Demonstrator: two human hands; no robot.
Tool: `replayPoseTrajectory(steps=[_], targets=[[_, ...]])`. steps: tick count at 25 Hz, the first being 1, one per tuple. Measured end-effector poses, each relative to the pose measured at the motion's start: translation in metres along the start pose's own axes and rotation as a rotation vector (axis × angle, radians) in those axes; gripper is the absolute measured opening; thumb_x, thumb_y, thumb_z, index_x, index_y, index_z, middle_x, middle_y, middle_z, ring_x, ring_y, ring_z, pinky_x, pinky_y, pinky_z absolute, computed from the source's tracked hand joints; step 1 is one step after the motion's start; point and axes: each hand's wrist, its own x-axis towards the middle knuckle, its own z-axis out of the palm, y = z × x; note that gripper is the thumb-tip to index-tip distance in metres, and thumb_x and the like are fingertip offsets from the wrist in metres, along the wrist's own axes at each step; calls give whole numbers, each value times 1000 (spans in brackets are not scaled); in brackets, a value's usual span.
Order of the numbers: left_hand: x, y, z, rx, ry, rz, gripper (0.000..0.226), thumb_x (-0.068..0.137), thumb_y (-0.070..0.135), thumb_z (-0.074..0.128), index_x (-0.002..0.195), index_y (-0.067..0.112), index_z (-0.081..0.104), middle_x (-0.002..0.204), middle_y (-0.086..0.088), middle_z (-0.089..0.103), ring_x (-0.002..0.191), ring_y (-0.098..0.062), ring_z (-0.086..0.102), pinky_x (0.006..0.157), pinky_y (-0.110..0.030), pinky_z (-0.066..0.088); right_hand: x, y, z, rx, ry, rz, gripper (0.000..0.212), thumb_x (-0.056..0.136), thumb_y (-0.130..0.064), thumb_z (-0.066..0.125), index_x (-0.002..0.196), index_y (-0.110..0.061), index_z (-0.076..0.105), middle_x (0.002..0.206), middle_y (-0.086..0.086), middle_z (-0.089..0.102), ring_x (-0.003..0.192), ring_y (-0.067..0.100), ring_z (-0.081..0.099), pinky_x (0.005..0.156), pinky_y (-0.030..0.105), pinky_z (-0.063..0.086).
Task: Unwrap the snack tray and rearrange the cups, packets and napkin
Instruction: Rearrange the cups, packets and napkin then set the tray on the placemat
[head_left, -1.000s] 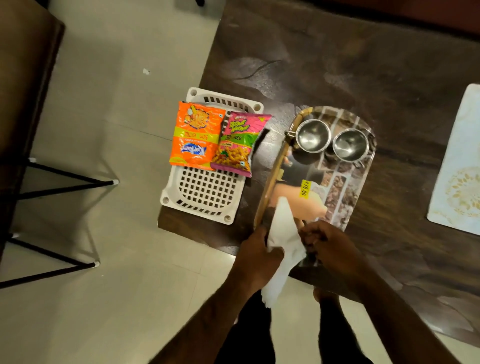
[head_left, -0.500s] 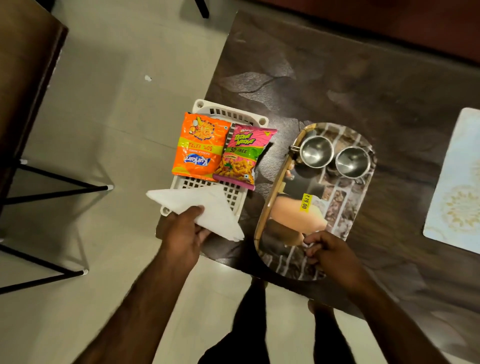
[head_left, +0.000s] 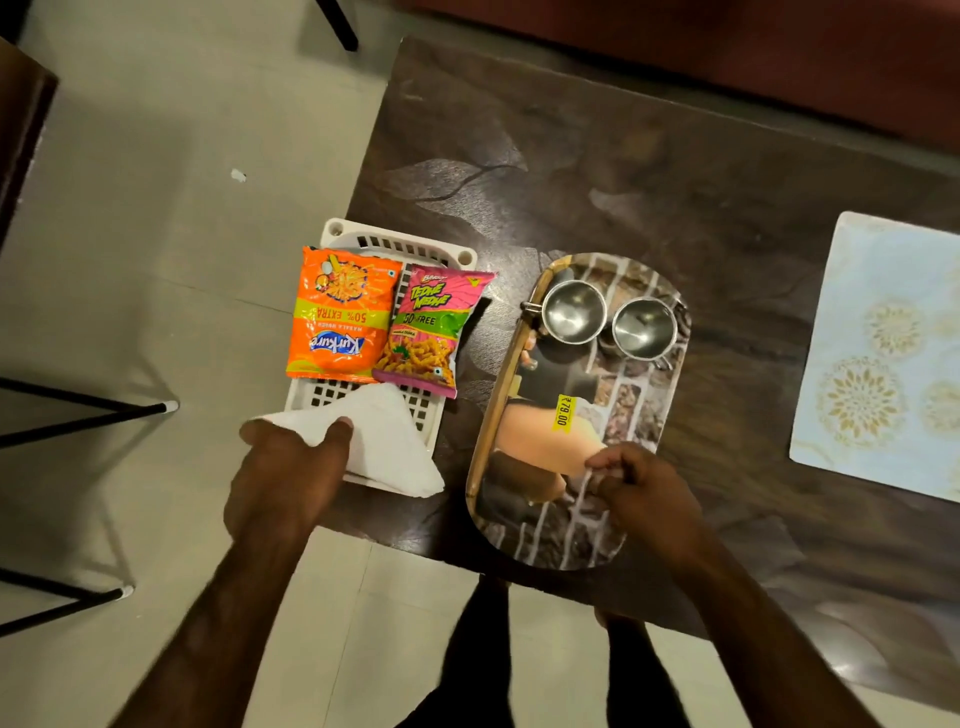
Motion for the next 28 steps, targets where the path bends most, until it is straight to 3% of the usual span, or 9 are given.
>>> replayPoseTrajectory(steps=[2, 4, 6, 8, 10, 13, 17, 23, 28], targets=[[-17, 17, 2, 67, 54, 355, 36, 88, 37, 66, 106, 16, 43, 102, -10, 67, 98, -38, 64, 78, -41, 50, 2, -21, -20, -37, 140, -70, 31, 95, -8, 62, 101, -36, 72, 94, -2, 79, 82, 14, 75, 72, 27, 57], [-36, 48, 15, 13, -45, 776, 23, 87, 23, 67, 96, 22, 45, 92, 1, 58, 90, -27, 60, 73, -36, 44, 8, -42, -42, -84, 304, -169, 25, 97, -12, 61, 115, -29, 69, 106, 1, 76, 96, 24, 73, 86, 37, 56], [-42, 87, 37, 61, -111, 1062, 30, 83, 19, 68, 109, 17, 52, 108, -2, 55, 101, -23, 54, 84, -38, 46, 20, -61, -62, -84, 403, -258, 39, 93, -14, 70, 129, -24, 62, 120, 2, 68, 113, 27, 66, 99, 41, 53], [-42, 133, 60, 242, -64, 1207, 60, 76, 22, 69, 131, 16, 47, 127, -8, 51, 117, -28, 50, 95, -43, 44, 33, -80, -74, -160, 365, -313, 70, 84, -15, 80, 147, -20, 51, 135, 6, 59, 132, 28, 52, 109, 39, 44], [-39, 167, 76, 448, -63, 1235, 86, 70, 28, 71, 146, 19, 34, 141, -8, 44, 129, -32, 45, 102, -46, 39, 45, -93, -74, -191, 270, -338, 92, 77, -24, 84, 158, -23, 41, 144, 10, 54, 138, 29, 45, 112, 38, 41], [-32, 187, 96, 580, -115, 1264, 89, 73, 34, 71, 151, 24, 29, 144, -8, 45, 131, -33, 45, 103, -45, 35, 55, -98, -69, -204, 211, -330, 89, 77, -25, 85, 157, -30, 45, 141, 13, 50, 135, 33, 53, 114, 38, 45], [-29, 187, 108, 371, -190, 1168, 79, 75, 37, 75, 144, 25, 38, 134, -11, 49, 119, -36, 54, 93, -46, 49, 57, -88, -70, -211, 184, -343, 84, 78, -23, 85, 153, -29, 48, 141, 10, 51, 131, 28, 55, 112, 38, 49], [-45, 201, 126, 234, -111, 1011, 73, 73, 39, 78, 131, 17, 40, 127, -12, 45, 108, -39, 57, 82, -46, 51, 62, -83, -65, -157, 388, -281, 75, 81, -40, 87, 144, -19, 53, 138, 6, 58, 110, 10, 45, 90, 29, 40], [-48, 203, 130, 211, -102, 971, 78, 74, 35, 81, 135, 18, 37, 130, -14, 43, 108, -41, 59, 80, -43, 49, 65, -90, -65, -120, 429, -244, 76, 81, -46, 86, 141, -15, 51, 139, 9, 56, 125, 24, 56, 89, 31, 42]])
